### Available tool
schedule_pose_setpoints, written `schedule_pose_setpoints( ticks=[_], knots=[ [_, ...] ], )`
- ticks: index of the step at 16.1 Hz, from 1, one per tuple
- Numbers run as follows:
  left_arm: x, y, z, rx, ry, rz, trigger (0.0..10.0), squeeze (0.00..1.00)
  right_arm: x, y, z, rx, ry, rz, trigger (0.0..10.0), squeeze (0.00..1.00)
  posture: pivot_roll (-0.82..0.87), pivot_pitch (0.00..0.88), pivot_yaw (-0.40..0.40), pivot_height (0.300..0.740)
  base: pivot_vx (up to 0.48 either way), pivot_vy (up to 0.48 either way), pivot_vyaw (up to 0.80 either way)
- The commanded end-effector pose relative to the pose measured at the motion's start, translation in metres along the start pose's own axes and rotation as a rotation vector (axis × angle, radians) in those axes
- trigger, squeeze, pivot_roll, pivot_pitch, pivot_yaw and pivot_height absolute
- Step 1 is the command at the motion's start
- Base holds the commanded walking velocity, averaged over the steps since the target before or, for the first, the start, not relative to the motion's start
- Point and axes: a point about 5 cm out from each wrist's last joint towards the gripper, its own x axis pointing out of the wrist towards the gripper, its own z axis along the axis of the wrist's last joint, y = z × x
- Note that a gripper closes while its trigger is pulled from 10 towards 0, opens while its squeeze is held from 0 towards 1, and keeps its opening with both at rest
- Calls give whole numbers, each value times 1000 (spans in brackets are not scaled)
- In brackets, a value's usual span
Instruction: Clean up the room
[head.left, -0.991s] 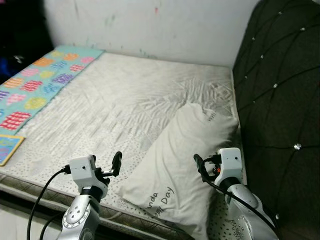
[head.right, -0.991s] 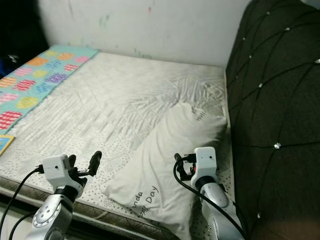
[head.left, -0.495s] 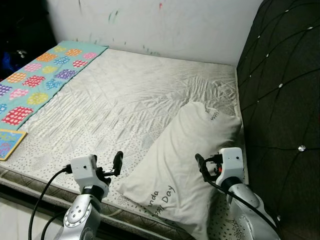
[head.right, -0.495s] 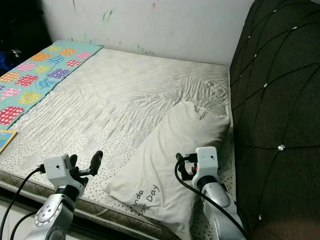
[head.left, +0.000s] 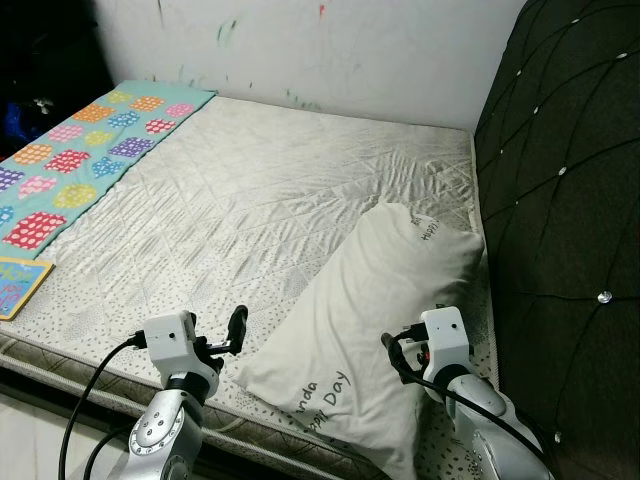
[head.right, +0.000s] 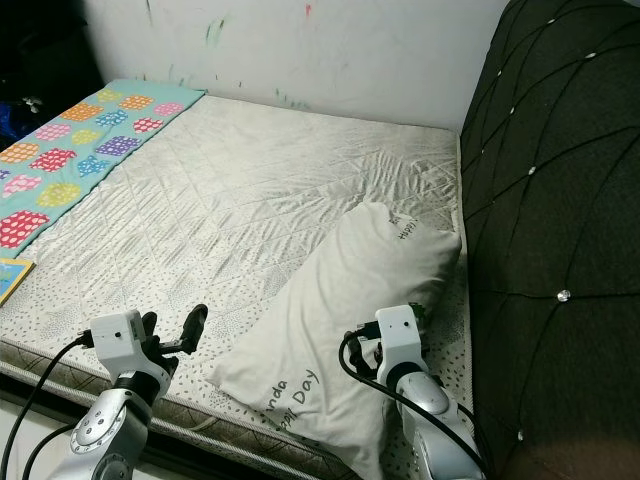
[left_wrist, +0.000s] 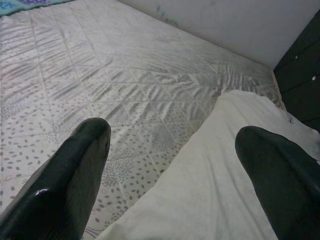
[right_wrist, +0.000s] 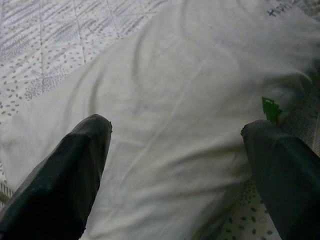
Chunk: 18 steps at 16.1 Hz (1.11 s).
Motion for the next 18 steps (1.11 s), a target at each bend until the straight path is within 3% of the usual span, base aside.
schedule_pose_setpoints(
  ticks=[1,6,15,18],
  knots=[
    [1,0,-2,-6,15,2,10000,0,1,0,2,-9,8,9,10000,0,-70,0,-1,740,0,0,0],
    [1,0,-2,-7,19,4,10000,0,1,0,1,-6,15,13,10000,0,-69,0,-3,710,0,0,0],
    [0,0,-3,-5,23,8,10000,0,0,1,1,-2,21,18,10000,0,-69,0,-3,590,0,0,0],
    [1,0,-3,-5,24,9,10000,0,1,1,1,0,19,22,10000,0,-70,0,-2,585,0,0,0]
  ],
)
